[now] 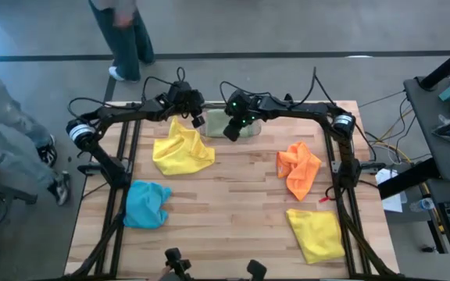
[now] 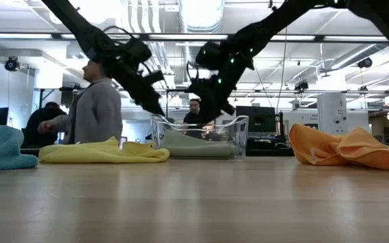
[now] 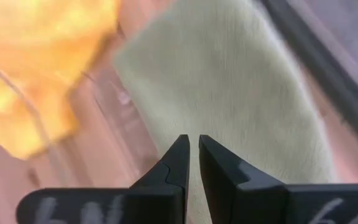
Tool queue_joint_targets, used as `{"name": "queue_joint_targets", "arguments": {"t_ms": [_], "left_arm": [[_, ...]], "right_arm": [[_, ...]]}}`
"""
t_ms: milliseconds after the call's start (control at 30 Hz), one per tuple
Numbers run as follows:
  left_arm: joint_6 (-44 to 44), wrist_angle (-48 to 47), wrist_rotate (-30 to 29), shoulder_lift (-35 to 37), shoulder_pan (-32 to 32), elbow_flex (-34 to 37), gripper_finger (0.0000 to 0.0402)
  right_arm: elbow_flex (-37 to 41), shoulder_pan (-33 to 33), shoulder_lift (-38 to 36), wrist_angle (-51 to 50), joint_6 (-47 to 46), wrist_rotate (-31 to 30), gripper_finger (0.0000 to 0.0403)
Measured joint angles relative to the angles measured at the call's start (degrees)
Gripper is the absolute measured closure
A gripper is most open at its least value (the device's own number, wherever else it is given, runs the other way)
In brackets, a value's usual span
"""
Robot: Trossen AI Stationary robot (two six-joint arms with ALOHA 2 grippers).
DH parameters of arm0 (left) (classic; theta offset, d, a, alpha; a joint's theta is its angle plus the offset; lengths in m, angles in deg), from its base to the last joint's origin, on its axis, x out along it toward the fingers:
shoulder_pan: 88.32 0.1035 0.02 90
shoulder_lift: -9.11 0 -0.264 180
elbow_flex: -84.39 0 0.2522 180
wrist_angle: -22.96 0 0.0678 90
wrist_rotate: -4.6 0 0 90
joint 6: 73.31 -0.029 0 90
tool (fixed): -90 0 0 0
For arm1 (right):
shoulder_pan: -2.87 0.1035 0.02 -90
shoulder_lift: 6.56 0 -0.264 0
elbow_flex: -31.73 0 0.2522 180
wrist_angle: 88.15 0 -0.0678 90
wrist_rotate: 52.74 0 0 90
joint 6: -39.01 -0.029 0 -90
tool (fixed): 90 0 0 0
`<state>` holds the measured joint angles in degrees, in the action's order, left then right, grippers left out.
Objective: Fold microfiber towels
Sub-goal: Fold the top yellow microfiber cloth
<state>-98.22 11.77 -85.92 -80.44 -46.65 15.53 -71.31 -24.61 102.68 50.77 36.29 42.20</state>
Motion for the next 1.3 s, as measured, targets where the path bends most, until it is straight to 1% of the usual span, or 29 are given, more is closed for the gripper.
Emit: {"name": "queue_joint_targets", "arguments": {"t_ms": [133, 200, 233, 300, 367, 400, 433, 533, 600, 667, 700, 767, 833, 900, 967, 1033, 1133, 1167, 1200, 1300], "left_arm": [[2.2, -1.0, 2.9, 6.2, 0.0, 0.3, 0.0309], [5.1, -1.3, 5.6, 10.0, 0.0, 0.9, 0.0309], [7.5, -1.4, 8.2, 12.1, 0.0, 1.7, 0.0309], [12.1, 0.6, 15.7, 15.7, -0.5, 3.7, 0.0309], [16.0, 5.3, 23.1, 19.0, -1.4, 7.3, 0.0309], [17.3, 8.7, 24.9, 20.5, -2.3, 9.7, 0.0309], [18.2, 13.0, 25.5, 21.8, -3.4, 12.3, 0.0309], [21.6, 28.6, 24.9, 23.9, -6.5, 20.5, 0.0309], [26.1, 41.1, 24.1, 24.0, -8.3, 25.2, 0.0309], [29.0, 52.7, 24.0, 23.0, -10.2, 28.3, 0.0309], [30.0, 57.3, 24.1, 22.3, -11.1, 29.4, 0.0309], [31.1, 62.7, 24.1, 20.6, -12.8, 30.6, 0.0309], [31.6, 65.0, 24.1, 19.2, -14.0, 30.6, 0.0309], [32.0, 64.7, 24.2, 18.1, -14.8, 29.8, 0.0309], [31.7, 63.9, 24.3, 16.8, -15.4, 29.2, 0.0309], [32.0, 63.8, 24.2, 15.2, -15.6, 28.4, 0.0309], [32.1, 64.0, 24.1, 13.0, -16.5, 27.2, 0.0309], [32.2, 63.9, 24.1, 12.2, -16.9, 26.9, 0.0309], [32.2, 63.9, 24.1, 11.3, -17.5, 26.5, 0.0309], [32.2, 63.9, 24.1, 9.3, -19.6, 25.2, 0.0309]], "right_arm": [[1.8, 0.0, -4.9, 1.0, 3.0, 0.9, 0.0374], [3.9, 0.1, -8.4, 1.7, 4.3, 2.1, 0.0374], [5.6, 0.2, -10.3, 2.6, 4.9, 3.1, 0.0374], [10.0, 0.6, -14.9, 5.0, 5.1, 5.5, 0.0374], [15.5, 1.6, -20.0, 8.1, 3.3, 7.1, 0.0374], [18.6, 2.5, -22.8, 9.4, 2.3, 7.4, 0.0374], [21.8, 3.6, -25.8, 10.5, 1.6, 7.3, 0.0374], [31.7, 8.7, -35.7, 15.9, -0.7, 6.8, 0.0374], [38.7, 13.0, -41.7, 21.3, -3.0, 3.9, 0.0374], [45.2, 17.7, -46.8, 27.1, -5.2, -0.1, 0.0374], [48.2, 19.9, -49.1, 29.9, -6.1, -2.1, 0.0374], [54.0, 24.0, -53.0, 35.8, -7.1, -4.8, 0.0374], [59.3, 27.5, -56.0, 41.8, -7.2, -6.6, 0.0374], [64.4, 30.3, -57.7, 48.3, -7.3, -9.2, 0.0374], [68.7, 32.2, -58.3, 54.1, -6.8, -13.5, 0.0374], [71.3, 32.7, -58.2, 58.1, -7.3, -19.1, 0.0374], [73.0, 32.7, -58.0, 58.2, -9.7, -27.8, 0.0374], [73.3, 32.7, -57.7, 57.8, -10.5, -29.9, 0.0374], [73.8, 32.7, -57.3, 57.6, -11.4, -30.9, 0.0374], [74.2, 32.8, -56.3, 57.6, -14.1, -31.0, 0.0374]]}}
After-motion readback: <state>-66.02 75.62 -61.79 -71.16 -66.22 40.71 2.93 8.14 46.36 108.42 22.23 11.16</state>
